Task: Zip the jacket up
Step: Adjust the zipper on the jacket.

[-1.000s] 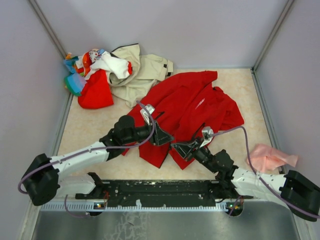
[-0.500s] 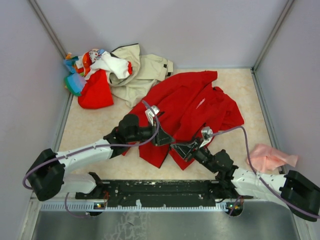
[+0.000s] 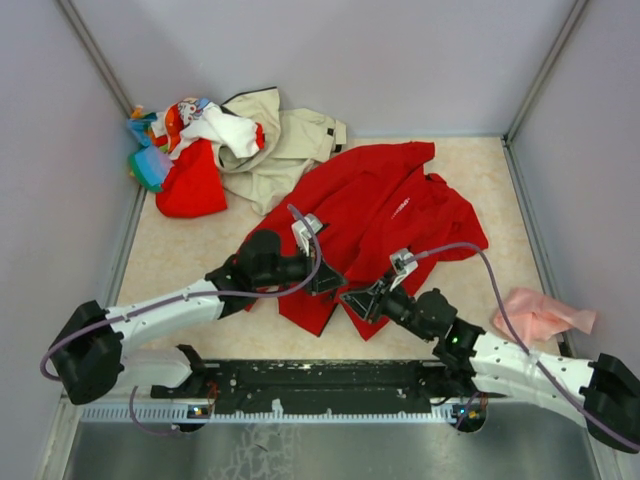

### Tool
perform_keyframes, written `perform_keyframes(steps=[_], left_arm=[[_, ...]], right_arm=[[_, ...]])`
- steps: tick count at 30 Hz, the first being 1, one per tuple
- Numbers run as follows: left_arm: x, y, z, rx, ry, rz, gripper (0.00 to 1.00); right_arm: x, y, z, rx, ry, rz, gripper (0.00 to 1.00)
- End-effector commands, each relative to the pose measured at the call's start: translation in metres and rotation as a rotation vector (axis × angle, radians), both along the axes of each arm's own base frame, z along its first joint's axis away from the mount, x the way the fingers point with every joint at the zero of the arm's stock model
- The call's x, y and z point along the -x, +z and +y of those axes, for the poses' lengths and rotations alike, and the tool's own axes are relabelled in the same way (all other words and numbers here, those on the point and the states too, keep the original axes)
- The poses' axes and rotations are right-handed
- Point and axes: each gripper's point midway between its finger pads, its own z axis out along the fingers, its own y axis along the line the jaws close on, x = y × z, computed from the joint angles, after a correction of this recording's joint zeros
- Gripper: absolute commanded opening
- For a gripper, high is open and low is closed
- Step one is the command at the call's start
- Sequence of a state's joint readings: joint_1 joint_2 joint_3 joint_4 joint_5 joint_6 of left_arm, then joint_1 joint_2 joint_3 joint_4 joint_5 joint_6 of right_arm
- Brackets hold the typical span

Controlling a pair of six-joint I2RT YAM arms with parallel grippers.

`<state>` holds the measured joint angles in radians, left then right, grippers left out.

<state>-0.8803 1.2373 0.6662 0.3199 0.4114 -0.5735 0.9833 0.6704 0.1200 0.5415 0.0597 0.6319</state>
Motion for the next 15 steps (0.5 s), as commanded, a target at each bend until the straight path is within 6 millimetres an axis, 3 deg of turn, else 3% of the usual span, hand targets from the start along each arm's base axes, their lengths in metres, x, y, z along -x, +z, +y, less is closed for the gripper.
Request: perform_keyframes(steps=[1, 15], left_arm=[[-0.005, 0.028, -0.003, 0.010, 0.024, -0.110, 0.00], [-0.007, 0.020, -0.002, -0.057, 0.079, -0.158, 0.00]], right_arm=[[-0.004, 0.001, 0.002, 0.073, -0.005, 0.037, 0.24], [0.003, 0.030, 0.016, 0.016, 0.077, -0.031, 0.40]])
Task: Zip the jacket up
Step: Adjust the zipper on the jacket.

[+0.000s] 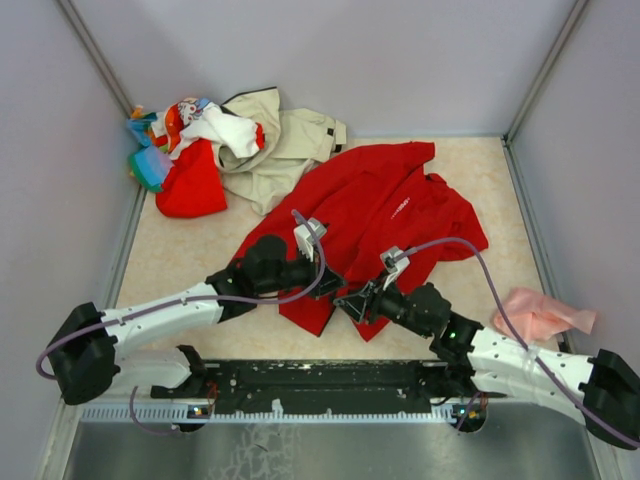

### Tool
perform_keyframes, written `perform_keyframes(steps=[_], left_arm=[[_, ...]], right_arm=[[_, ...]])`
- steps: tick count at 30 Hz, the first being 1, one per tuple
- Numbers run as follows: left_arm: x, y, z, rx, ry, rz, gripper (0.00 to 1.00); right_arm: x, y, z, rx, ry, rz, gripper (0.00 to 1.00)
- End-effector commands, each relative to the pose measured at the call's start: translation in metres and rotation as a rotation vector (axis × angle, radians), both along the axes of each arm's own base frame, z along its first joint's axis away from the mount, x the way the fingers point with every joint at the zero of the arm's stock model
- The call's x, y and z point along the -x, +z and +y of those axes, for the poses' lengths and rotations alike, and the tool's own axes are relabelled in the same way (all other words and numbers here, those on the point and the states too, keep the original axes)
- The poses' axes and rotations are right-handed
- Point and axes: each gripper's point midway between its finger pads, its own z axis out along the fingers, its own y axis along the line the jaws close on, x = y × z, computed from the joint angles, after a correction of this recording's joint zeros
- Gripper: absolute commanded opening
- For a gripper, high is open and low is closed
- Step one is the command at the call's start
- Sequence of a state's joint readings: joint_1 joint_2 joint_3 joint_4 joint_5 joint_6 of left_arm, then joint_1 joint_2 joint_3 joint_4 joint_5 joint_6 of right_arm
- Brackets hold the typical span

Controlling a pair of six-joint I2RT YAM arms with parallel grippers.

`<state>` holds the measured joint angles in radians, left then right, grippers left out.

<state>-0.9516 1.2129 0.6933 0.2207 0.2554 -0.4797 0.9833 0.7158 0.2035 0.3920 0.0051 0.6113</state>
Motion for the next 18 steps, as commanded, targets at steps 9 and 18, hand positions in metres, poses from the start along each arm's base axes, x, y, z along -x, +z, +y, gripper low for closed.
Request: perform_keyframes(steps=[9, 18], left_arm=[[-0.002, 0.028, -0.004, 0.041, 0.004, -0.073, 0.00], [0.001, 0.032, -0.005, 0.049, -0.009, -0.077, 0.00]], right_arm=[[-0.007, 0.031, 0.008, -0.083, 0.000, -0.071, 0.40], [-0.007, 0.023, 0.010, -0.079, 0.009, -0.070, 0.22]])
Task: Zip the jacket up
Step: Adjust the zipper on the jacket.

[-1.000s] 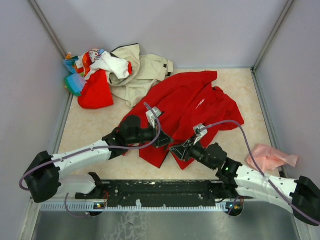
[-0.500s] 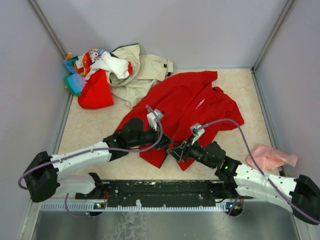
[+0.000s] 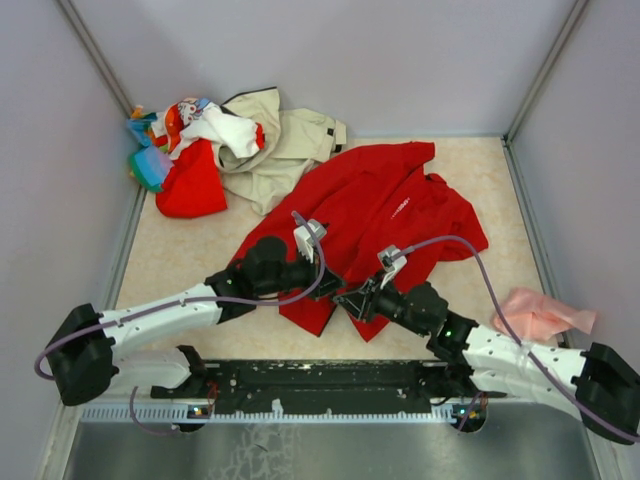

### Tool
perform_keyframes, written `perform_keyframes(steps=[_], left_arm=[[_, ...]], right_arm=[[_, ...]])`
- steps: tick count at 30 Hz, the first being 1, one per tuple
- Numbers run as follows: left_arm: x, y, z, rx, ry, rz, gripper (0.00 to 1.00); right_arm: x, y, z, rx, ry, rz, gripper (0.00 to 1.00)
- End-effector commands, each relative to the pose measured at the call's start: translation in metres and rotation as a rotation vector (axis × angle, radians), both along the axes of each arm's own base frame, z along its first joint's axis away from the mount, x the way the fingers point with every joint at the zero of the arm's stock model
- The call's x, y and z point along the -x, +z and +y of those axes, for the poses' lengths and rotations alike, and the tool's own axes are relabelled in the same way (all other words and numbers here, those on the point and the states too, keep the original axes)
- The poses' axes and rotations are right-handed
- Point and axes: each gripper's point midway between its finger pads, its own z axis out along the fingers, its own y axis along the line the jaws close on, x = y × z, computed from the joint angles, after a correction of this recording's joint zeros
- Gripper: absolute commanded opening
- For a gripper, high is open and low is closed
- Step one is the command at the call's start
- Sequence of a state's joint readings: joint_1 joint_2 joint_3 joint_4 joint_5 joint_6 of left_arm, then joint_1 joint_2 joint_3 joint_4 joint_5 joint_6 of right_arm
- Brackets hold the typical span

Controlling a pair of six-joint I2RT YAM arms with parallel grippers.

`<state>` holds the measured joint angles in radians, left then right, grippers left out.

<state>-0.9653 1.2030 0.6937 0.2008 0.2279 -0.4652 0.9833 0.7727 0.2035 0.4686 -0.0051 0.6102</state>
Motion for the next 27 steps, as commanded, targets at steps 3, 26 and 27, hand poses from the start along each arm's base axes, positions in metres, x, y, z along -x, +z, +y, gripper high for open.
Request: perform_keyframes(steps=[3, 26, 27], left_arm=[[0.001, 0.033, -0.007, 0.068, -0.022, -0.062, 0.00], [0.005, 0.033, -0.008, 0.066, -0.038, -0.060, 0.07], [0.004, 0.034, -0.008, 0.067, -0.031, -0.062, 0.10]], right_arm=[[-0.005, 0.019, 0.004, -0.059, -0.004, -0.057, 0.22], [-0.008, 0.009, 0.008, -0.031, 0.000, -0.067, 0.00], [-0.008, 0.009, 0.008, -0.031, 0.002, -0.071, 0.00]])
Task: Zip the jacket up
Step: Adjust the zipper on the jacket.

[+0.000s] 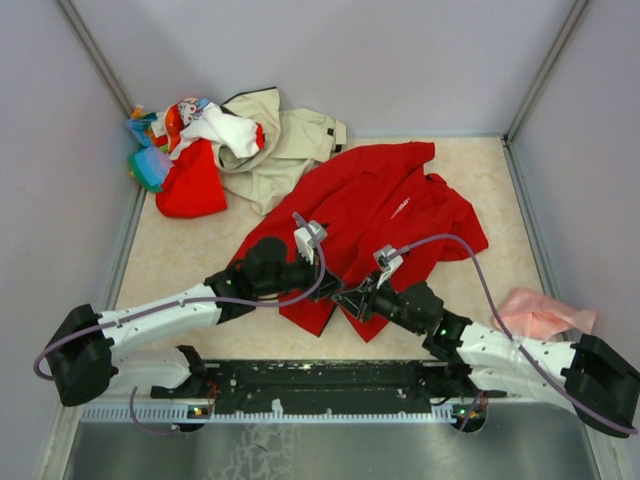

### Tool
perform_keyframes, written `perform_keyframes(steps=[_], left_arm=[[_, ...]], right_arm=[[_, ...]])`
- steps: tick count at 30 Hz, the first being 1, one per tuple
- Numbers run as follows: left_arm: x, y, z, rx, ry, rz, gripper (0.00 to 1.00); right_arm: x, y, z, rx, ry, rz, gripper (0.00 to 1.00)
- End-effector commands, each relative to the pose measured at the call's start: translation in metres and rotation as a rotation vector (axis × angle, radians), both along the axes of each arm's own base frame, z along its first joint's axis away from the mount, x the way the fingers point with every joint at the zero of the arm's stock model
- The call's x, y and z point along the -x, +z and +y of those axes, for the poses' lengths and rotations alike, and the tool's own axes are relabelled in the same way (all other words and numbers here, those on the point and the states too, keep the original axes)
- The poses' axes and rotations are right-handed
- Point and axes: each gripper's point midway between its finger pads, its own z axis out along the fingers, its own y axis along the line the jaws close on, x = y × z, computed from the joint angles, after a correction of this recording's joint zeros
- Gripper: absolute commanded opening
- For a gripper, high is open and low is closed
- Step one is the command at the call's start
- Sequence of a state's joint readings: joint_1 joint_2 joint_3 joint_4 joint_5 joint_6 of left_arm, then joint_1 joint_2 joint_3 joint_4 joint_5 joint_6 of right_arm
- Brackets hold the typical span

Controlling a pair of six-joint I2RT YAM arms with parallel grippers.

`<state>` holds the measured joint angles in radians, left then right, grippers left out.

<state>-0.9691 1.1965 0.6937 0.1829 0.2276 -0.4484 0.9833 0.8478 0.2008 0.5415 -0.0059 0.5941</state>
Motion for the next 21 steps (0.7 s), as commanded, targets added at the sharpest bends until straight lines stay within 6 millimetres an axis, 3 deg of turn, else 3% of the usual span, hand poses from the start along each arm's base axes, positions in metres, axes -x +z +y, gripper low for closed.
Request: perform_keyframes(steps=[1, 9, 15, 21], left_arm=[[0.001, 0.036, -0.008, 0.082, -0.014, -0.055, 0.13], [-0.006, 0.039, 0.018, 0.114, 0.109, -0.092, 0.48], [0.002, 0.033, 0.036, 0.162, 0.136, -0.108, 0.58], [0.015, 0.026, 0.040, 0.224, 0.095, -0.113, 0.62]], right_arm=[[-0.004, 0.016, 0.002, -0.048, 0.001, -0.065, 0.00], [-0.001, 0.031, -0.005, -0.134, 0.016, -0.117, 0.00], [0.000, 0.041, -0.013, -0.219, 0.019, -0.123, 0.00], [0.000, 0.052, -0.015, -0.280, 0.015, -0.133, 0.00]])
